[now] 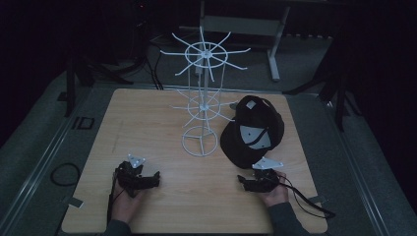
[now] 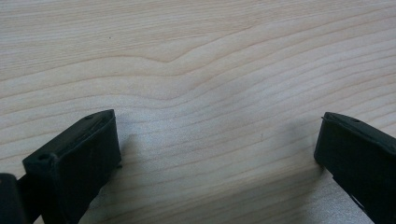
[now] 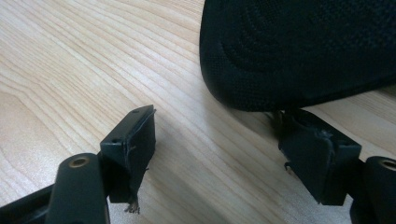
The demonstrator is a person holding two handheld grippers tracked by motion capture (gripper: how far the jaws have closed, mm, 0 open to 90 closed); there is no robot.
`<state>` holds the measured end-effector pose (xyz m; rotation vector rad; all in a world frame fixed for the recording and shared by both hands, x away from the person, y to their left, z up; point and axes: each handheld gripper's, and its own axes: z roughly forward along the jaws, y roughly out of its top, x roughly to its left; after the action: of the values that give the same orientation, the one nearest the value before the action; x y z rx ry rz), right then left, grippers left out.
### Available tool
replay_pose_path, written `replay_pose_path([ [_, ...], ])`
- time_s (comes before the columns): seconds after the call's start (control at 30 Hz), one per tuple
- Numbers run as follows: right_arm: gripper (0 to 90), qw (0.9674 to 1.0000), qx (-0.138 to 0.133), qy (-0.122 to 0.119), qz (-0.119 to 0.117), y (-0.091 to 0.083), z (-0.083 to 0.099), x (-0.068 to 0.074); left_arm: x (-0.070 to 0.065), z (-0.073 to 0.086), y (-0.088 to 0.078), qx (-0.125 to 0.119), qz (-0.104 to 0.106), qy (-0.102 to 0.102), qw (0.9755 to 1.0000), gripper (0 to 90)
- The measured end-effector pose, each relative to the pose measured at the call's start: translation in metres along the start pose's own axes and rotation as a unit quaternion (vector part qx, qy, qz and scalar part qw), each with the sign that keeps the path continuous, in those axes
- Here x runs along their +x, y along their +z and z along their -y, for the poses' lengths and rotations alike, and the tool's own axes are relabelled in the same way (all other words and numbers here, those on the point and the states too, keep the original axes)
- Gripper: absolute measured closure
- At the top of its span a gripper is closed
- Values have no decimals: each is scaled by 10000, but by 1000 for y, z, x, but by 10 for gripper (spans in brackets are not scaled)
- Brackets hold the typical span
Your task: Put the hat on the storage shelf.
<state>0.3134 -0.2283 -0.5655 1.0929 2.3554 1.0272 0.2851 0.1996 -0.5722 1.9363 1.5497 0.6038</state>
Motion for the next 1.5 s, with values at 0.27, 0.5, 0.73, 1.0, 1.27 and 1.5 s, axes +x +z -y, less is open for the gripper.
replay_pose_path([
  [0.27, 217, 10000, 80, -30, -41, 1, -1, 1, 0, 0, 0, -1, 1, -1, 10000, 2],
  [0.5, 309, 9997, 201, 92, 78, -2, -4, 1, 0, 0, 0, 0, 2, -1, 10000, 2],
  [0.73, 417, 9992, 200, 309, 152, -4, -5, -3, 0, 0, 0, -1, 3, 0, 10000, 2],
  [1.0, 469, 9980, -7, 629, 63, -2, -11, -12, 0, 0, 0, 0, 2, 1, 10000, 2],
  [1.27, 495, 9974, -158, 682, 153, -7, -17, -15, 0, 0, 0, 5, 3, 8, 10000, 2],
  [1.5, 454, 9955, -230, 886, -260, -7, -19, -13, 0, 0, 0, 6, 4, 9, 10000, 2],
])
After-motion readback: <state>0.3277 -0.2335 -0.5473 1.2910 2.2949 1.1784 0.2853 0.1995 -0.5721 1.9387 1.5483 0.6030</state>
